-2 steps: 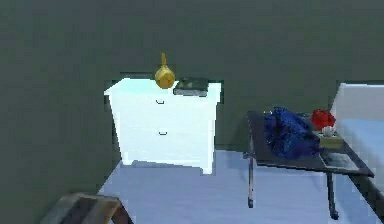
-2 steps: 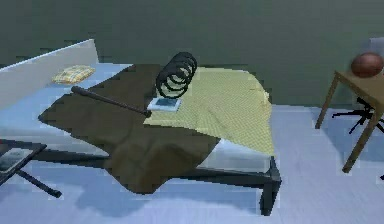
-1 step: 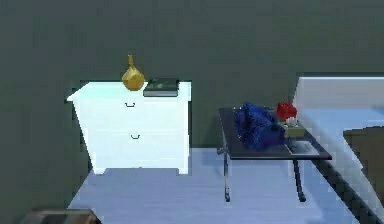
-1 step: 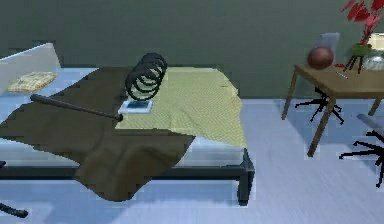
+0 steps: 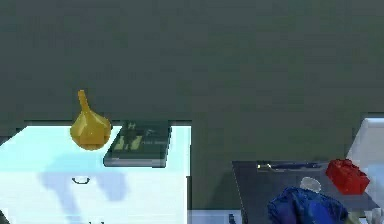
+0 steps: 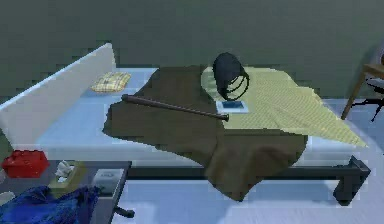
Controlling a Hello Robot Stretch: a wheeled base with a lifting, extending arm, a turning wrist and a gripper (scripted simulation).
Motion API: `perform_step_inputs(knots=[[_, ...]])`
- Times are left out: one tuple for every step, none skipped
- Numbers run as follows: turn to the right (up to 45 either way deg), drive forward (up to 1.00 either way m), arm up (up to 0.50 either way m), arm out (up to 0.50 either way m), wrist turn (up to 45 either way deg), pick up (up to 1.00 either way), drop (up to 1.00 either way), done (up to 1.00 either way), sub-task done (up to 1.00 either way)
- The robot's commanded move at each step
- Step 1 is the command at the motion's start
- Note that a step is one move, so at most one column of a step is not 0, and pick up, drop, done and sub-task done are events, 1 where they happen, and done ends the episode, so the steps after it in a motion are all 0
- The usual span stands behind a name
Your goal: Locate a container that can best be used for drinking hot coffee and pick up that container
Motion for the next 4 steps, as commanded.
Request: perform_step_inputs(knots=[[-45.0,0.00,0.00,0.00,0.0,0.00,0.00,0.00,0.00],[-6.0,0.00,0.00,0.00,0.0,0.00,0.00,0.00,0.00],[45.0,0.00,0.00,0.00,0.0,0.00,0.00,0.00,0.00],[45.0,0.00,0.00,0.00,0.0,0.00,0.00,0.00,0.00]])
